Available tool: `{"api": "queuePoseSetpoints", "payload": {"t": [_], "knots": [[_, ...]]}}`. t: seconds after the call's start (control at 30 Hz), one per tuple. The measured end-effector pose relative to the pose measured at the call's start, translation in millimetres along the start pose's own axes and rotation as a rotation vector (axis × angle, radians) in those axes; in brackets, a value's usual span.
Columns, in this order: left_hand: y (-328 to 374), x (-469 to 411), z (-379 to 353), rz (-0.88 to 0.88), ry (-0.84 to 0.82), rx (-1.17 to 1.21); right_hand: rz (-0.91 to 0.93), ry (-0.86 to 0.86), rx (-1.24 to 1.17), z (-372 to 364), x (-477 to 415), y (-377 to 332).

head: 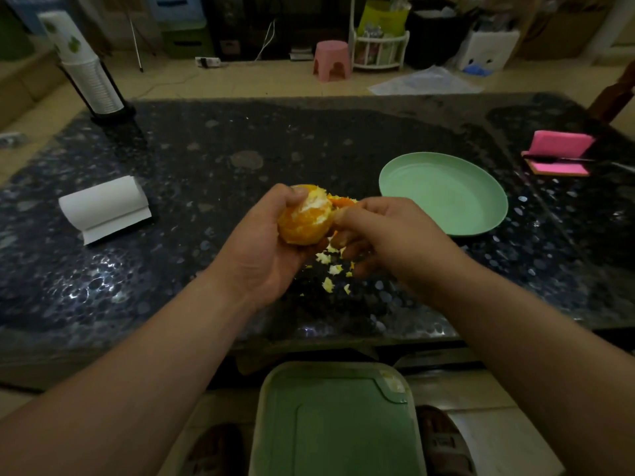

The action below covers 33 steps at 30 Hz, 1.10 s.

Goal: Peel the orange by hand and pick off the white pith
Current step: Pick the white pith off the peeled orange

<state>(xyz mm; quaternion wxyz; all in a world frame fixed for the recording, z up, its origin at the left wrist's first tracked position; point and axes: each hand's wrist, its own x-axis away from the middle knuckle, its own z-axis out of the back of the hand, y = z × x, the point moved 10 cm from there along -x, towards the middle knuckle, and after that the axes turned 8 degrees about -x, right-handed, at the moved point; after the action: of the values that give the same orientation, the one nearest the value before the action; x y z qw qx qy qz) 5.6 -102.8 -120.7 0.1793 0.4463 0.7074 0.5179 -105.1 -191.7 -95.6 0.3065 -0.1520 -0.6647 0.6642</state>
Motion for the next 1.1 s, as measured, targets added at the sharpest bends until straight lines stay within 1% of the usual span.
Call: {"api": "queuePoseSetpoints", "payload": {"t": [0.03,0.1,0.2,0.33,0.47,0.53,0.6,0.7,0.77,0.9,1.1], "knots": [[1.2,0.4,-0.7,-0.018,-0.003,-0.006,-0.060,-0.025,-0.067,-4.0,0.6,4.7],[4.5,0.8,0.0,-0.057,0.005,-0.029,-0.105,-0.046,-0.111,-8.0,1.0,7.4],[10.6,1.0,3.3,-0.107,0.019,-0.117,-0.101,-0.040,-0.085,-7.5,0.7,5.7],[16.8,1.9,0.6,-0.176,-0.011,-0.263,-0.093,-0.036,-0.045,-5.6,1.8,3.6],[17.0,2.1,0.5,-0.195,-0.019,-0.286,-0.051,-0.022,-0.038,-3.0,3.3,-0.4],[15.2,2.3,1.7,-0.169,0.003,-0.279,-0.022,-0.009,-0.048,-0.8,1.3,-1.6],[9.8,1.9,2.8,-0.099,0.018,-0.326,-0.010,0.007,-0.060,2.3,-1.9,-0.8],[-4.5,2.6,0.4,0.063,-0.044,-0.405,-0.012,0.019,-0.087,6.4,-5.1,2.1],[-9.1,4.0,0.1,0.124,-0.075,-0.371,-0.004,0.010,-0.081,7.9,-6.6,2.8],[-8.4,6.1,0.6,0.164,-0.092,-0.222,0.048,-0.051,-0.020,5.8,-8.7,-0.9],[-11.6,3.4,2.9,0.133,-0.096,-0.225,0.094,-0.127,-0.005,-3.8,-8.1,-4.4]]}}
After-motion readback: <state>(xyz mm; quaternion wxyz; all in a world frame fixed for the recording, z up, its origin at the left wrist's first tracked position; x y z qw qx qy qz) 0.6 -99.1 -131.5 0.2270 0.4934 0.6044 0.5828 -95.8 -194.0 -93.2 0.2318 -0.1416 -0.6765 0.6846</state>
